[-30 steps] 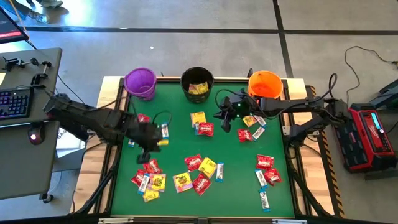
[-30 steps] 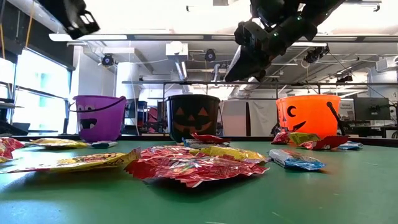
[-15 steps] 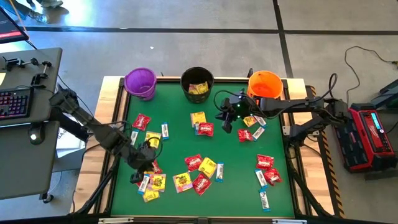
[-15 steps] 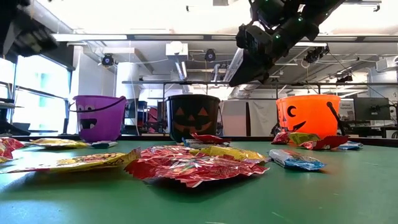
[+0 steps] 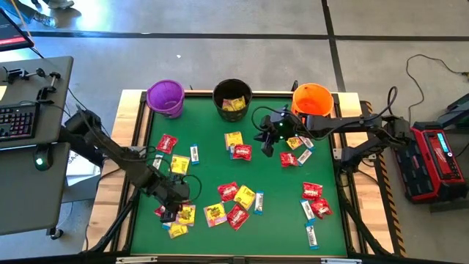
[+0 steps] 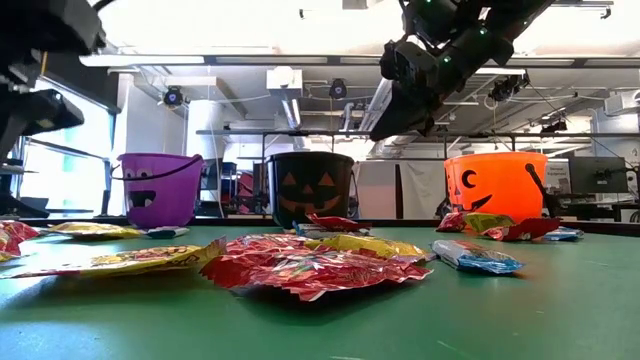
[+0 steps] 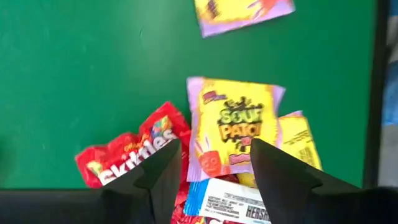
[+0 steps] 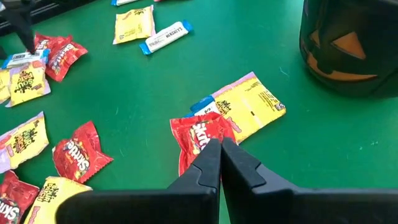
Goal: Sort candy by brand, put in halloween buckets
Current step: Put the yellow candy pack into the black bucket
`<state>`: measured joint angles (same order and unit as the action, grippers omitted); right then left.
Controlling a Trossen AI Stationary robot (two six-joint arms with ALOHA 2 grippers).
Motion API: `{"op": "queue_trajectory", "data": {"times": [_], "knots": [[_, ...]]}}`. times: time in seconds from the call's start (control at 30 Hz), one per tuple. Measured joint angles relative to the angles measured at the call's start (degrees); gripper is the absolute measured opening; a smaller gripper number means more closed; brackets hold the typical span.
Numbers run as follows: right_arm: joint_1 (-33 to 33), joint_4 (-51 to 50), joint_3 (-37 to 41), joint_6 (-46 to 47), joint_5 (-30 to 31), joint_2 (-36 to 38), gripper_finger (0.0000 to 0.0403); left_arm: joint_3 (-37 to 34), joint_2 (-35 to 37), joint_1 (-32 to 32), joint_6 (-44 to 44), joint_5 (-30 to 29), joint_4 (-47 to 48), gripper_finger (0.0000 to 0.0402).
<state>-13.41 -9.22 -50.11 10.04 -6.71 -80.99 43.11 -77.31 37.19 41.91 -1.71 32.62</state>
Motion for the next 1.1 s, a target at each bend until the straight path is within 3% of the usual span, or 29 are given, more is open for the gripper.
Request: {"op": "queue_trajectory", "data": {"times": [0.37, 0.83, 0.97, 1.1], "knots": [[0.0, -0.9, 0.0, -1.6, -0.1, 0.0, 0.0000, 0.0, -4.6, 1.9, 2.0, 3.1, -6.5, 0.0206], [0.0, -1.7, 0.0, -3.0, -0.2, 0.0, 0.0000, 0.0, -9.4, 4.2, 5.1, 3.1, -3.1, 0.0206], [0.0, -1.7, 0.0, -3.0, 0.5, 0.0, 0.0000, 0.0, -10.4, 4.1, 5.5, 5.2, -1.5, 0.0190], [0.0, -1.7, 0.0, -3.1, 0.6, 0.0, 0.0000, 0.0, -10.5, 4.1, 5.3, 7.5, 0.2, 0.0145]]}}
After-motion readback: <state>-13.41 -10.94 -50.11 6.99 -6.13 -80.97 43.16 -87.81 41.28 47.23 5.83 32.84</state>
